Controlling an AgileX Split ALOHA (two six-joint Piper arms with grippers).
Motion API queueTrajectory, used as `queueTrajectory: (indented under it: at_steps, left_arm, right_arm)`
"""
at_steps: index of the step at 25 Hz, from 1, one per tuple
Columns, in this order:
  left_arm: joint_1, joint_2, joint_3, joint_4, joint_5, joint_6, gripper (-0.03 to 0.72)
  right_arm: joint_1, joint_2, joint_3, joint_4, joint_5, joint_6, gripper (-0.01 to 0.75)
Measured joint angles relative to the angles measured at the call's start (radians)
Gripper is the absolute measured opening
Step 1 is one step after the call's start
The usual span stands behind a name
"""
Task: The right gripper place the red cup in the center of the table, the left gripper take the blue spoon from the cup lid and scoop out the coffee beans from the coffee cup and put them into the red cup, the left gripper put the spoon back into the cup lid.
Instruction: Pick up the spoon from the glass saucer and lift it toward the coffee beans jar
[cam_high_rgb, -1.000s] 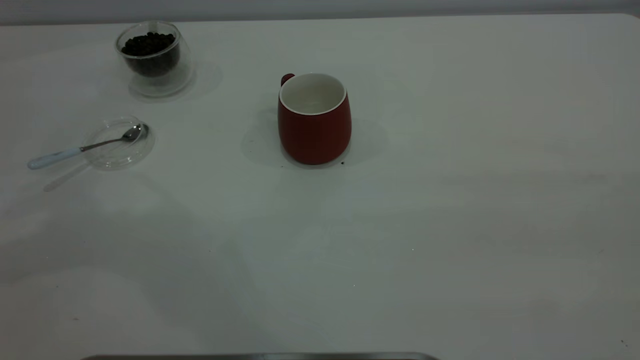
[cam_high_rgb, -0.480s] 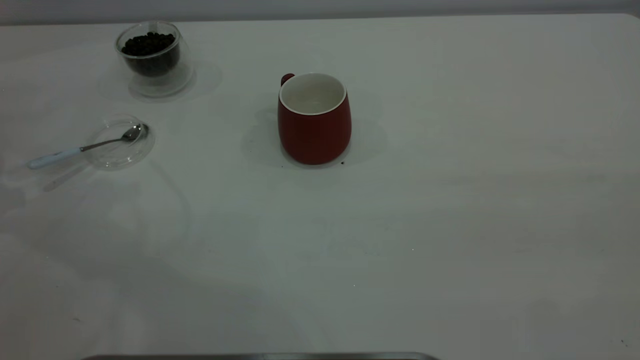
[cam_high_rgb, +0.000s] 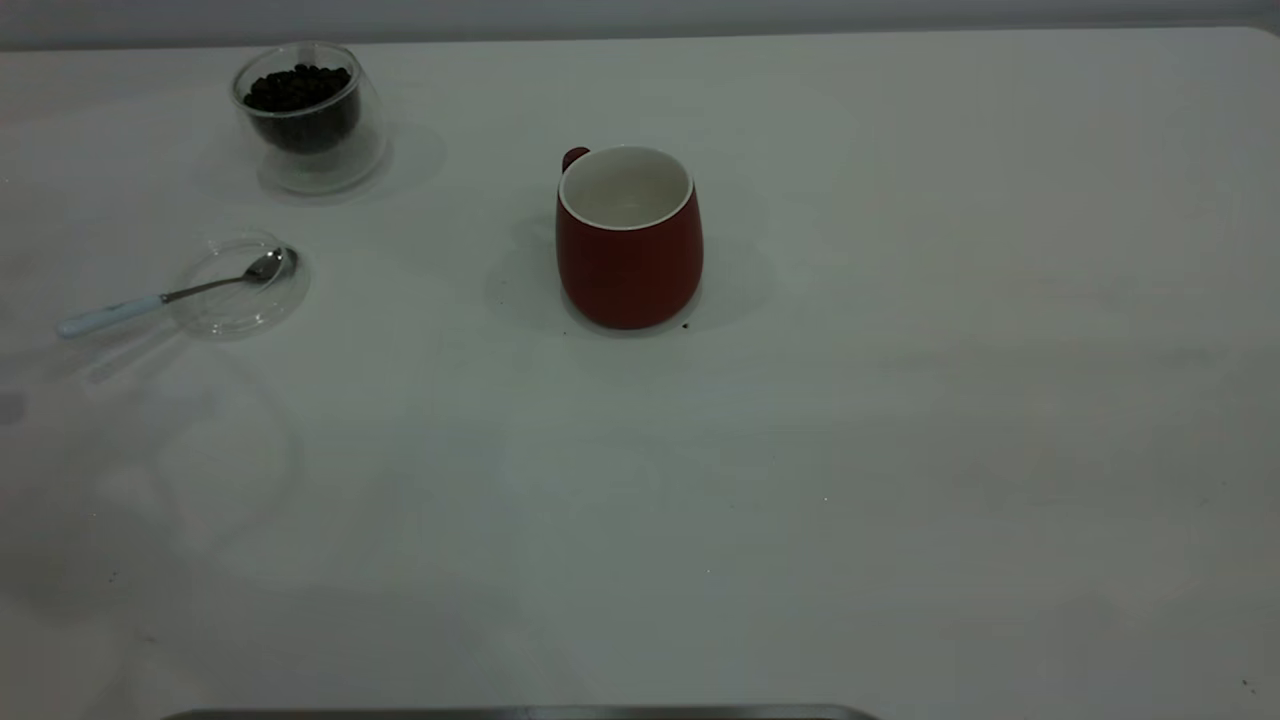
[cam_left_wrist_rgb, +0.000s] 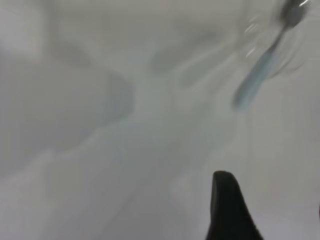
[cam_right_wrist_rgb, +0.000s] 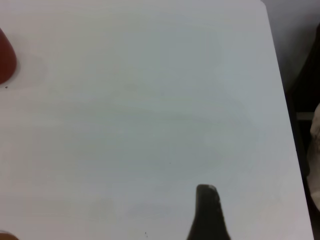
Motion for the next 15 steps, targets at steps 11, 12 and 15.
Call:
queueTrajectory:
  at_steps: [11,12,15]
  left_arm:
    - [0.000,0.023,0.085,-0.182,-0.123,0.263,0.485]
    - [0.000,0.023,0.085,-0.190,-0.121,0.276,0.485]
    - [0.000,0.034,0.085,-0.214,-0.091,0.292,0.485]
  right_arm:
    - [0.000,0.000,0.000,0.000,0.000,0.000,0.590]
    - [0.000,0.000,0.000,0.000,0.000,0.000,0.590]
    - [0.000,0.000,0.000,0.000,0.000,0.000,0.590]
